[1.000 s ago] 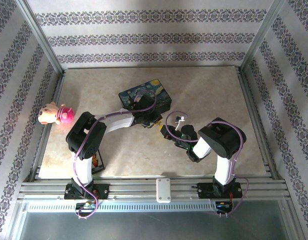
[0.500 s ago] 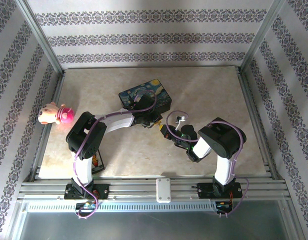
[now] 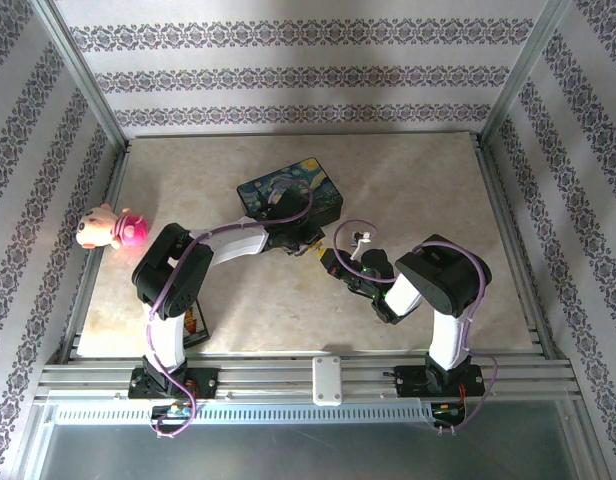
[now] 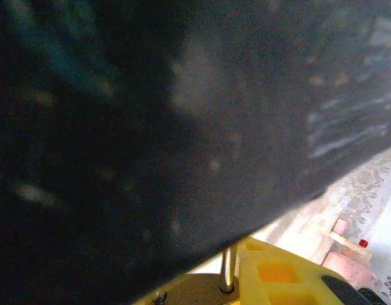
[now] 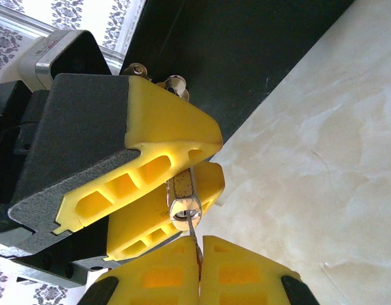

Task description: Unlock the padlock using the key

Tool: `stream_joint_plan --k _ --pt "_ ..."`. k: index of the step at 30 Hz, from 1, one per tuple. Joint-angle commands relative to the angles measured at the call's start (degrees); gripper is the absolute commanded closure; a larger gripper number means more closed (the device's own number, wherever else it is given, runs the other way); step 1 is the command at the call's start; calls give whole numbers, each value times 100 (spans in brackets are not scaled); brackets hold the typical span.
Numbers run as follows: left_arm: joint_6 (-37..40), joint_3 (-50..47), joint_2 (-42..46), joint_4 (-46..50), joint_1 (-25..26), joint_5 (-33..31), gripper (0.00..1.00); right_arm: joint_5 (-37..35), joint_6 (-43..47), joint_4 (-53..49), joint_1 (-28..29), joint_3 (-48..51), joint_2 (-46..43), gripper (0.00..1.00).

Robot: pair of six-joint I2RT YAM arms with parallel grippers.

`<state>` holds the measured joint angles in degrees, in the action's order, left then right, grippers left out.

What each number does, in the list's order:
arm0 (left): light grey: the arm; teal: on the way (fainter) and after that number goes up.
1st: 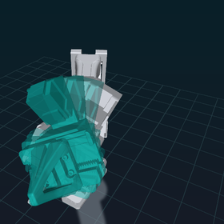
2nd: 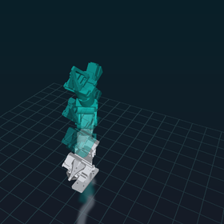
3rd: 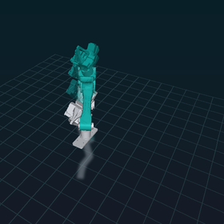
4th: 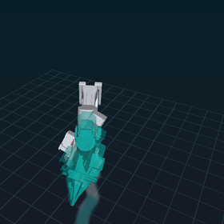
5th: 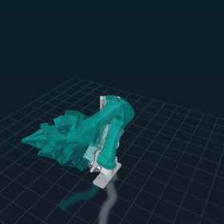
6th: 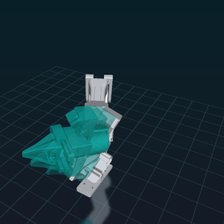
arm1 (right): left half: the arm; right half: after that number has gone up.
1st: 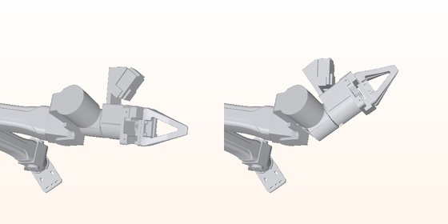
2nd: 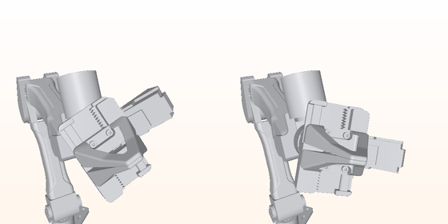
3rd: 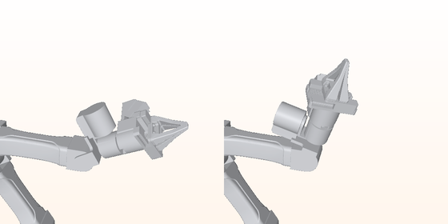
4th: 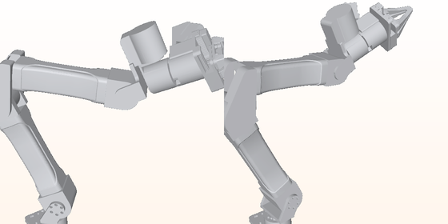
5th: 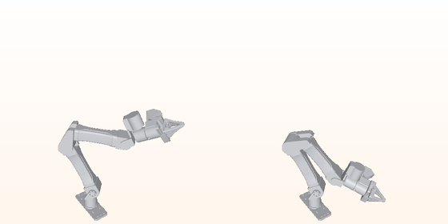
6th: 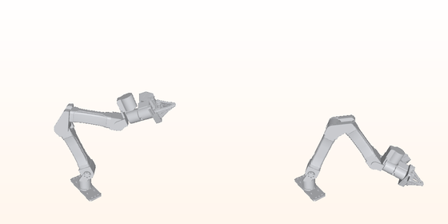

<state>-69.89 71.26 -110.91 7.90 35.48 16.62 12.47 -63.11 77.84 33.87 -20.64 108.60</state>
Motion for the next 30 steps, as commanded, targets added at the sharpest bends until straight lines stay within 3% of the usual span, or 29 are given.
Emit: stream_joint_plan --k 1,30 --pt "-375 -94 -230 144 30 795 93 -133 -96 152 -39 -80 120 100" --pt "-318 -119 -225 238 29 749 94 -70 -474 135 -170 -177 179 100"
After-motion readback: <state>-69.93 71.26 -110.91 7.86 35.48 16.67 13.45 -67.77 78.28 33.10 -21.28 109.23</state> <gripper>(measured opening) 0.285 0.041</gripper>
